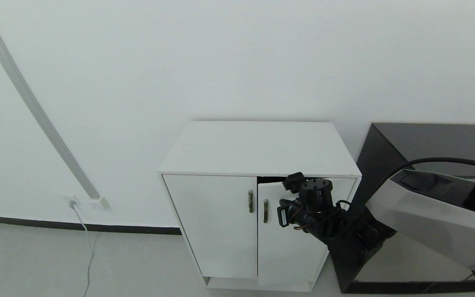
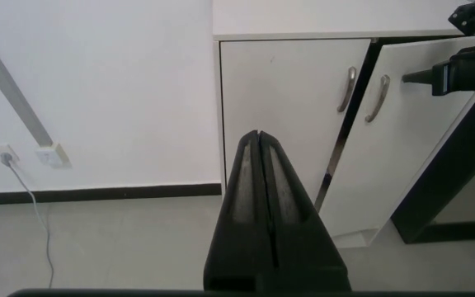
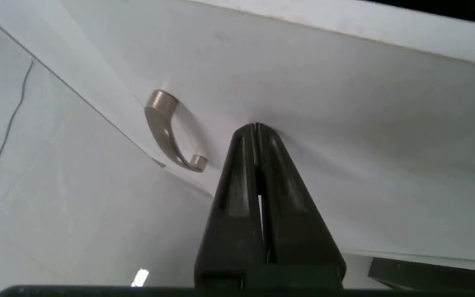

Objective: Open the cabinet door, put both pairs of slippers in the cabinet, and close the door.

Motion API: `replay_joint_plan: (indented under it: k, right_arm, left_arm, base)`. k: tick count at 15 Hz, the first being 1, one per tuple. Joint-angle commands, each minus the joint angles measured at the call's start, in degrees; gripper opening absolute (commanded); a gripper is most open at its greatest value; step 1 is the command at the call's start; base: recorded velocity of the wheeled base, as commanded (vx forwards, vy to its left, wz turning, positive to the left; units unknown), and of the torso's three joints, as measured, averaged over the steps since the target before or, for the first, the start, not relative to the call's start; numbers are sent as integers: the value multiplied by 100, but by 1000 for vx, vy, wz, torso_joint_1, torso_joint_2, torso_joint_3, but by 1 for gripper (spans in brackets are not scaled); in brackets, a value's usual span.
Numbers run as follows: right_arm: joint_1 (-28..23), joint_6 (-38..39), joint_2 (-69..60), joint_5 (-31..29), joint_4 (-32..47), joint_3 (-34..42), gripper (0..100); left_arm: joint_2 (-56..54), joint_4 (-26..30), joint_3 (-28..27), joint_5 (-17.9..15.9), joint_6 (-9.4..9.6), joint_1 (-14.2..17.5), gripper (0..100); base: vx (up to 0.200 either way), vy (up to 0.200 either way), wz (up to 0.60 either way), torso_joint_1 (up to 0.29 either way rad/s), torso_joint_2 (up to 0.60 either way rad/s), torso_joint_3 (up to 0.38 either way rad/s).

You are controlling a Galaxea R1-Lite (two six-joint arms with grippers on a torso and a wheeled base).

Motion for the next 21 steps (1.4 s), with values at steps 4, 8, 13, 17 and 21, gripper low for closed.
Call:
replay_joint_plan:
  k: [4,8,13,17,21]
  right_arm:
    - [-108,2,192,19,77,-319,0]
    - [-160,2,280,19,253,-574,0]
    - [-160,2,280,19,271,-591,0]
    - [-169,2,288,19,271,-670,0]
    - [-187,2,367,19,271,-741,0]
  left_arm:
    - [7,-1,1,1,-1,1,0]
    - [7,-1,1,1,-1,1,0]
    - [7,-1,1,9,-1,1,0]
    - [7,-1,1,1,-1,1,0]
    - [7,-1,1,1,-1,1,0]
  base:
    - [0,0,0,0,0,0]
    - [0,0,0,0,0,0]
    - [0,0,0,0,0,0]
    - [0,0,0,0,0,0]
    - [0,0,0,0,0,0]
